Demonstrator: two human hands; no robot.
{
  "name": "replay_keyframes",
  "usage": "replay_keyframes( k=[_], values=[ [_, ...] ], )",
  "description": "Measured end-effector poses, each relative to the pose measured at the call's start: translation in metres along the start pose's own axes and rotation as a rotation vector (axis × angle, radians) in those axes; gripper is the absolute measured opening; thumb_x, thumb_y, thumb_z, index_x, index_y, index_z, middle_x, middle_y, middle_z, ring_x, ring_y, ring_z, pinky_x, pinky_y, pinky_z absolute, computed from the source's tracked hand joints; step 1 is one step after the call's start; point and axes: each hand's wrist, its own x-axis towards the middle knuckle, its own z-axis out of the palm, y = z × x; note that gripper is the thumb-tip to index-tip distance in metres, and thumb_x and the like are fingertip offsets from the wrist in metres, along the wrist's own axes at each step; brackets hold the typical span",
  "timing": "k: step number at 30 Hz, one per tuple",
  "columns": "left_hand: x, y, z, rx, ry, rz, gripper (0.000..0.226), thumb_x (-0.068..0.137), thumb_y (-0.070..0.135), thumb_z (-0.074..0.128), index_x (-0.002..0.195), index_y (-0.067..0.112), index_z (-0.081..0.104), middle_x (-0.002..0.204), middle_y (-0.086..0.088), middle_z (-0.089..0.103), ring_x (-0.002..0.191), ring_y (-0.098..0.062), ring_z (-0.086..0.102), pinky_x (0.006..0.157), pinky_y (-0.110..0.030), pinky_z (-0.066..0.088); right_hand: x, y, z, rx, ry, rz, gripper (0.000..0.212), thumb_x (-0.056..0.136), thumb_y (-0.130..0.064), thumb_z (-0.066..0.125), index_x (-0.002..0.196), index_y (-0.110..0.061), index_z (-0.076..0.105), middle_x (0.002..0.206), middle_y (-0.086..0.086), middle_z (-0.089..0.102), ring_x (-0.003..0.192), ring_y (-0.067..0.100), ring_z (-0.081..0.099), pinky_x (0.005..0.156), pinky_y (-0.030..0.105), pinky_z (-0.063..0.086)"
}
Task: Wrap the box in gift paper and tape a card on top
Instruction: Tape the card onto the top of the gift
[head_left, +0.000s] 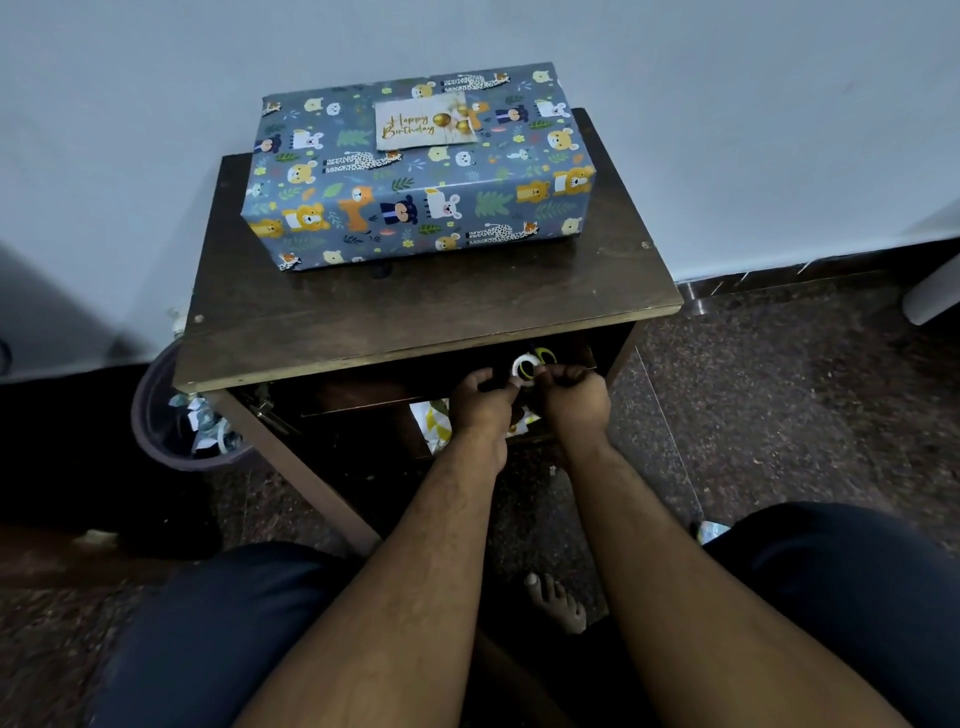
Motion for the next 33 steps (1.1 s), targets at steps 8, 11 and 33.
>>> replay_keyframes(
  k=[8,11,33],
  values=[
    [0.010,-0.004,0.018,-0.103,-0.258,-0.180,0.033,0.104,0.006,0.053,0.137,0.011,0.052,0.130,-0.009,0.068,0.096,-0.018,0.070,0.077,-0.032,0.051,0.024,-0.003,-0.012,0.439,0.118,0.305,0.012,0.100,-0.006,0.060,0.089,-0.005,0.066,0.087,0.007,0.069,0.062,0.007,0.064,0.051,0.017,0.047],
    [0.016,-0.008,0.021,-0.088,-0.243,-0.206,0.036,0.101,0.011,0.061,0.136,0.012,0.055,0.130,-0.008,0.068,0.097,-0.018,0.068,0.073,-0.030,0.050,0.029,-0.002,-0.017,0.386,0.064,0.343,0.032,0.102,-0.017,0.058,0.126,0.005,0.061,0.119,0.016,0.068,0.106,0.027,0.070,0.068,0.025,0.053],
    [0.019,-0.012,0.017,-0.054,-0.203,-0.151,0.014,0.092,0.014,0.072,0.099,0.025,0.065,0.126,-0.007,0.070,0.123,-0.026,0.062,0.112,-0.051,0.045,0.015,-0.009,-0.008,-0.031,0.128,0.130,0.030,0.089,-0.009,0.069,0.118,-0.010,0.071,0.120,0.014,0.071,0.117,0.031,0.064,0.089,0.030,0.048]
  ],
)
